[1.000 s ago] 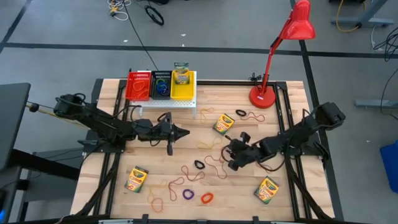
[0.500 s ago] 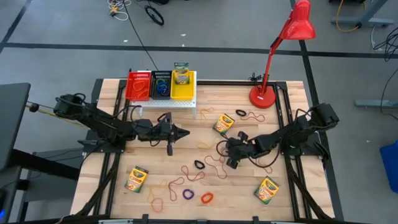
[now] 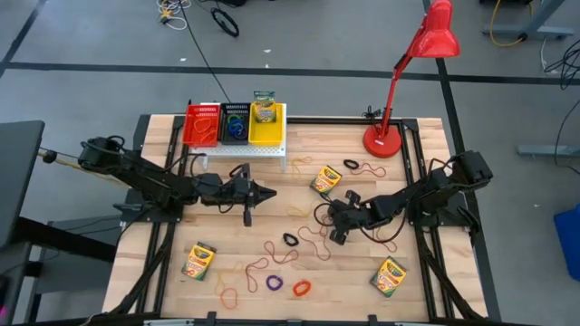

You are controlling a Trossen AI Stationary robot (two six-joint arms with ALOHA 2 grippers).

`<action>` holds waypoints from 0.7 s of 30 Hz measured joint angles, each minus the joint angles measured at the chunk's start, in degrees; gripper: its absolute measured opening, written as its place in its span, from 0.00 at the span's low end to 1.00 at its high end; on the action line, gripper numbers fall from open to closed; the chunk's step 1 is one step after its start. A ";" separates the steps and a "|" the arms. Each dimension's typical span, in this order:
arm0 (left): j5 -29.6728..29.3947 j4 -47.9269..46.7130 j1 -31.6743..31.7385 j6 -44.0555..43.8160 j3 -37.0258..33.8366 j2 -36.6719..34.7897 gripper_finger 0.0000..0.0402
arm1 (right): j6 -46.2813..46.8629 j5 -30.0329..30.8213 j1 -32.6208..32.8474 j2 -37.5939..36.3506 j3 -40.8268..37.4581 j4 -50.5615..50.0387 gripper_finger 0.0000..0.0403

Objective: Pick & Place Office Desk Supplies
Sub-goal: Put the red rubber band into the red bin on the shelf

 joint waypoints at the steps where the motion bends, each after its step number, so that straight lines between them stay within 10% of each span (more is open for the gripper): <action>1: 0.00 0.02 0.00 0.00 0.00 0.00 0.06 | 0.01 0.74 0.14 -0.11 -0.02 -0.07 0.03; 21: 0.01 0.52 0.00 0.00 0.02 -0.04 0.06 | -10.15 13.32 6.25 -7.45 4.93 3.73 0.01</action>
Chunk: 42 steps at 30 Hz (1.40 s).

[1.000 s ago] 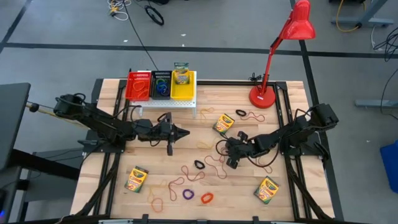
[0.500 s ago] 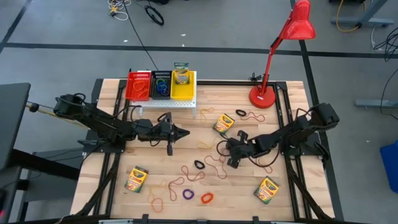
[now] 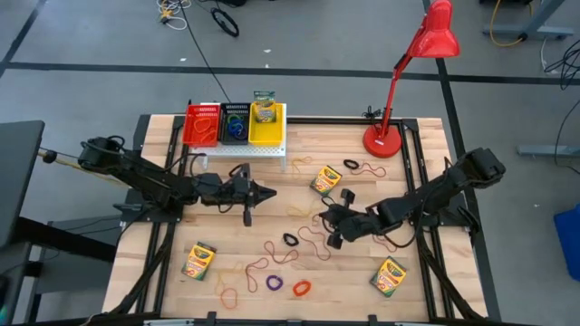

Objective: Pick & Place Office Desk Supplies
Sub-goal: Put the red rubber band into the red bin on the shelf

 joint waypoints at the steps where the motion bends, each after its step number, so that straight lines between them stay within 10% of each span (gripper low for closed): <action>1: -0.01 0.41 0.00 0.00 0.00 -0.01 0.06 | -0.55 0.53 -0.01 0.02 -0.07 1.02 0.01; 14: 2.15 -0.13 1.44 -5.67 0.86 -0.01 0.06 | -2.86 17.96 0.34 0.17 -0.08 12.99 0.01; 21: 3.81 -16.93 0.39 -10.04 8.72 5.17 0.12 | -4.67 18.54 0.34 2.47 -0.50 17.29 0.01; 35: 0.48 -17.84 0.00 -11.20 22.94 23.73 0.42 | -12.90 18.51 1.96 6.32 -0.46 27.17 0.01; 42: 1.96 -18.77 -0.04 -8.78 25.24 24.54 0.30 | -15.35 18.40 3.12 6.29 -0.41 29.81 0.01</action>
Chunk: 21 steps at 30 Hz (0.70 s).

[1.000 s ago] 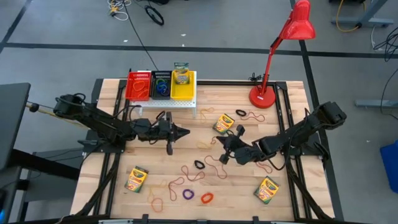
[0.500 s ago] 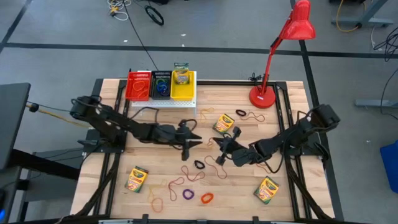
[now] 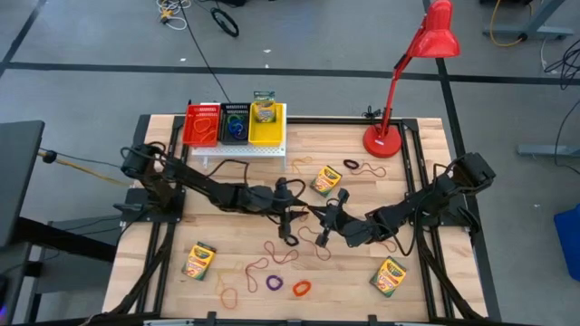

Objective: Pick & Place Office Desk Supplies
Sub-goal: Put the red rubber band into the red bin on the shelf

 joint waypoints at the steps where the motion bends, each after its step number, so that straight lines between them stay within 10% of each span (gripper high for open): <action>1: 0.02 -0.61 -0.07 0.25 -0.06 -0.43 0.25 | -0.01 0.00 0.07 0.00 0.00 0.14 0.01; 5: -0.11 -4.61 0.00 -0.32 -0.18 -3.23 0.04 | 0.62 -0.37 0.17 0.00 0.00 0.36 0.03; 21: -21.32 -35.56 -1.97 -5.23 -0.39 -28.48 0.01 | 4.59 -0.84 0.19 -0.07 0.00 -1.30 0.34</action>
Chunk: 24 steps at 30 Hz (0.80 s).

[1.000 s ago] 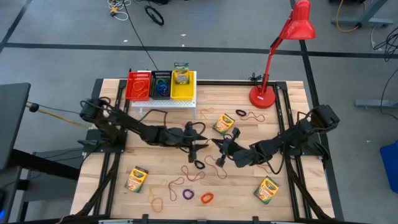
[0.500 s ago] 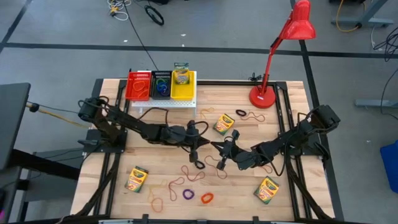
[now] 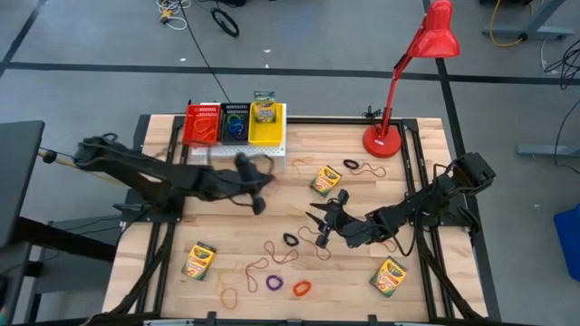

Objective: Pick & Place Office Desk Supplies
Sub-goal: Put the red rubber band into the red bin on the shelf

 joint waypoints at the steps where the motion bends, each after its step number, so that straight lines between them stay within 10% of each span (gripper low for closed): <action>1: -1.72 -2.08 -0.46 -1.14 0.02 -2.55 0.01 | 0.09 -0.21 0.00 0.00 0.00 -0.28 0.31; 7: -12.18 -14.51 -1.55 -3.86 0.05 -15.76 0.01 | -0.43 -1.34 0.00 0.00 0.00 -1.38 0.05; 14: -22.15 -28.88 5.90 -5.15 0.00 -27.22 0.01 | -0.86 -3.47 -0.02 0.00 0.00 -1.94 0.04; 24: -4.24 -35.35 35.24 1.76 0.01 -30.00 0.01 | 0.22 -5.81 -1.57 0.00 0.00 -1.86 0.02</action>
